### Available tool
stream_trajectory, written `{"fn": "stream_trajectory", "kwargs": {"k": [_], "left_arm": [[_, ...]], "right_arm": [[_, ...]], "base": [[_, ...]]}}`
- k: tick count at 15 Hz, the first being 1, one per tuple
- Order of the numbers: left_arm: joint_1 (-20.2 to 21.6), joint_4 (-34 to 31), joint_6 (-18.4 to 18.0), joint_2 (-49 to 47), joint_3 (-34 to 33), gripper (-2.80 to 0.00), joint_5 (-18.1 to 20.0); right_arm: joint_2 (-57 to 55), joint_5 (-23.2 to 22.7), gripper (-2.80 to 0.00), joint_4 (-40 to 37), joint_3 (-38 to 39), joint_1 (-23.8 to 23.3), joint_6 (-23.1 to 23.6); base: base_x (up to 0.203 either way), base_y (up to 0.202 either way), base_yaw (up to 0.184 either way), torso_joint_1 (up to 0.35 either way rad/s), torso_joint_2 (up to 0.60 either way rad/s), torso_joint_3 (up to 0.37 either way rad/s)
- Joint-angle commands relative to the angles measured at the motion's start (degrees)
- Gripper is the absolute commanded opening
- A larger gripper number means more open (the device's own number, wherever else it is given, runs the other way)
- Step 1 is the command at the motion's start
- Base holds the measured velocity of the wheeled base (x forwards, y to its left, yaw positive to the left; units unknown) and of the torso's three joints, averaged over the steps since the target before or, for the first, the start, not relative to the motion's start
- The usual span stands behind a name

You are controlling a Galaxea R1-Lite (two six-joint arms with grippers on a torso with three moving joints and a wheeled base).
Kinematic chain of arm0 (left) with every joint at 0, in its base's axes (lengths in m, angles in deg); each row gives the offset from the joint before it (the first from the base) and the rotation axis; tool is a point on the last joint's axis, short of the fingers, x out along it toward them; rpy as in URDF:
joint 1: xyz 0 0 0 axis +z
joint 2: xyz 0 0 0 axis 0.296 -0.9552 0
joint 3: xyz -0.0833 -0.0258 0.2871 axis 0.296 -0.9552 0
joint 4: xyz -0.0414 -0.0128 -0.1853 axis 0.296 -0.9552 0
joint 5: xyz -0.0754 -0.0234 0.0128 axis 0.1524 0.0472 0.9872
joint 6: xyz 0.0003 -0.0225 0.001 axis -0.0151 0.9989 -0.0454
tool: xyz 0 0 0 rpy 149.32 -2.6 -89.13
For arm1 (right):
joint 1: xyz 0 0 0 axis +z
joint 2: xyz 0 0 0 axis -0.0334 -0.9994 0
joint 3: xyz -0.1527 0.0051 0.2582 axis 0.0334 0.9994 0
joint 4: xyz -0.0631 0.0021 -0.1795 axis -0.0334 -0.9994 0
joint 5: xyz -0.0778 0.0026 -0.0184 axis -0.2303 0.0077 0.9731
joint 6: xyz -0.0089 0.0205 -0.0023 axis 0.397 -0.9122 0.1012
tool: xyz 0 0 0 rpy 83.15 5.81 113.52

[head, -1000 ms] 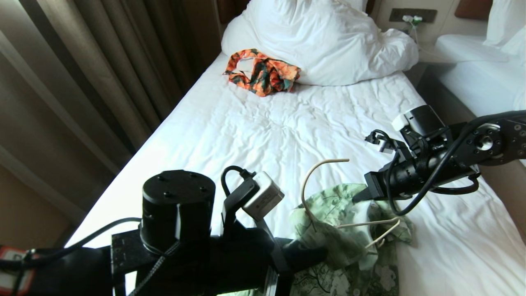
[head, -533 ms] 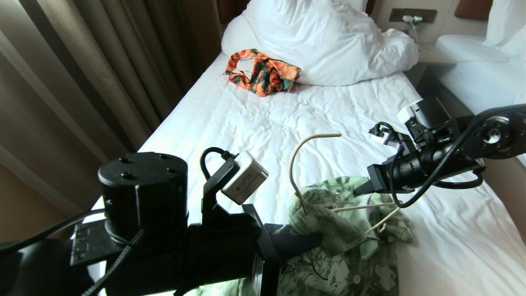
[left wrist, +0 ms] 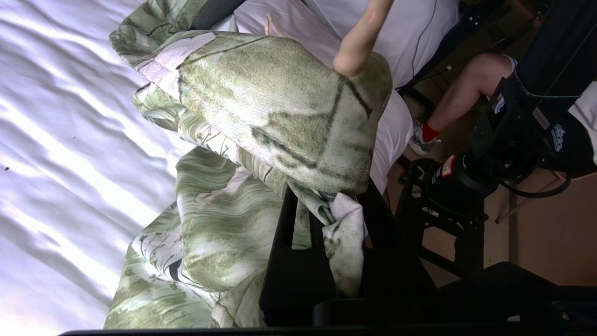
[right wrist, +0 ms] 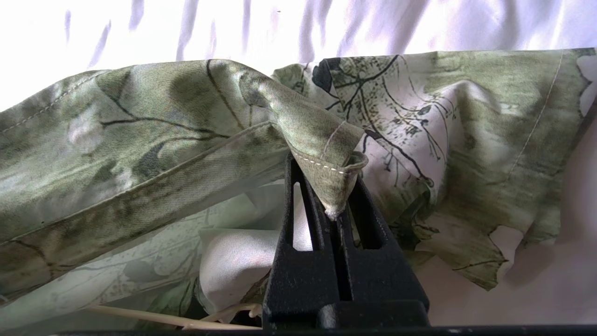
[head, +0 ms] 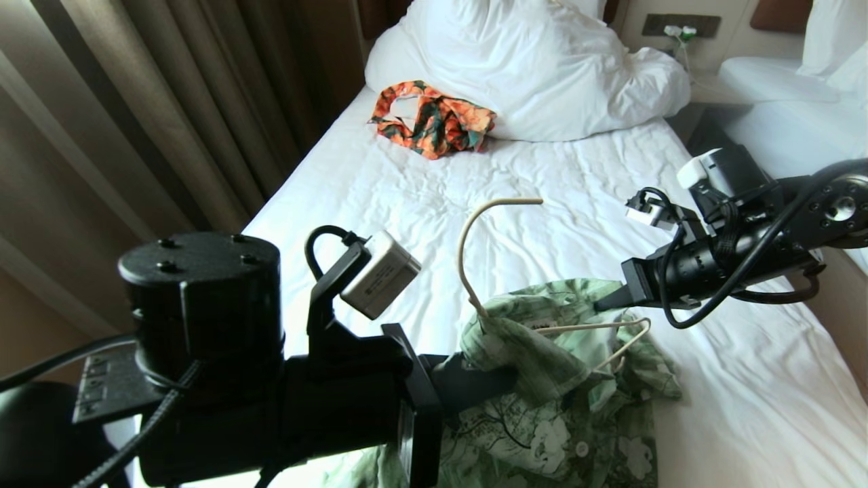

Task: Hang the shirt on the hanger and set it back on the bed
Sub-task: Hook the other side of the shirt onto the hanger

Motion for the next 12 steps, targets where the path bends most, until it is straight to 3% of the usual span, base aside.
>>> {"fn": "stream_trajectory", "kwargs": {"k": [1,12], "left_arm": [[0.2,0.2,0.1,0.8,-0.1,-2.8,0.1],[2.0,0.3,0.0,1.2,1.4,-2.8,-0.6]], "right_arm": [[0.3,0.1,-2.8,-0.1,0.1,-0.6,-0.1],[1.2,-0.3,-2.8,-2.2,0.4,-2.5,-0.1]], "base": [[0.0,0.0,0.0,0.0,0.0,0.0],[0.0,0.0,0.0,0.0,0.0,0.0]]}}
